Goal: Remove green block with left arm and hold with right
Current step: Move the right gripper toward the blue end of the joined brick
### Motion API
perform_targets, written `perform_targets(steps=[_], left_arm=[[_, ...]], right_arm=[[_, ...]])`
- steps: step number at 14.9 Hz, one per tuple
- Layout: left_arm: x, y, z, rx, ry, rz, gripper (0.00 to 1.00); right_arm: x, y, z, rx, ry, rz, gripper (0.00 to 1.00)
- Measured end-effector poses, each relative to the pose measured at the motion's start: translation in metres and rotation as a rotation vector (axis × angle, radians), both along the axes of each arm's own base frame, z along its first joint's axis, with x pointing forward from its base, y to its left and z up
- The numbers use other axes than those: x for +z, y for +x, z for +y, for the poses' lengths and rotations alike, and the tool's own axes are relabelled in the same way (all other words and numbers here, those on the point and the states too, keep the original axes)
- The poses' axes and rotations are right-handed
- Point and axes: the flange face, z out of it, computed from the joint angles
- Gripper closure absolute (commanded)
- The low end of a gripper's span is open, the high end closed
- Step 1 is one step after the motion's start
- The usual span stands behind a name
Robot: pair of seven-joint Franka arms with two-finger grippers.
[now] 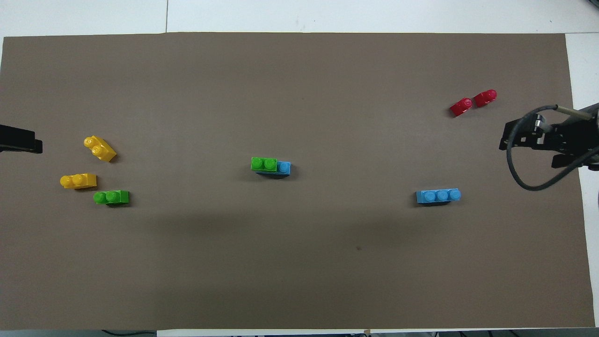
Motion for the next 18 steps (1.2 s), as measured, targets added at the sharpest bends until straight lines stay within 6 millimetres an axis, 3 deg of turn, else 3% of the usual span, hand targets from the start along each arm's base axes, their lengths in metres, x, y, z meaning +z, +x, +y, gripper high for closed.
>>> perform_targets(steps=[4, 9, 12, 15, 18], left_arm=[[0.000, 0.000, 0.001, 0.001, 0.000, 0.001, 0.00], [0.000, 0.000, 0.002, 0.003, 0.000, 0.001, 0.00], [-0.001, 0.000, 0.001, 0.002, 0.000, 0.003, 0.00], [-0.001, 0.000, -0.001, -0.001, 0.000, 0.004, 0.00], [-0.003, 0.000, 0.001, 0.002, 0.000, 0.008, 0.00]], right_arm=[[-0.033, 0.002, 0.061, -0.335, 0.112, 0.034, 0.05], [-0.089, 0.013, 0.114, -0.711, 0.283, 0.190, 0.05], [-0.128, 0.018, 0.147, -0.815, 0.321, 0.251, 0.05], [-0.170, 0.019, 0.162, -0.874, 0.358, 0.332, 0.05], [-0.193, 0.024, 0.167, -0.925, 0.405, 0.385, 0.05]])
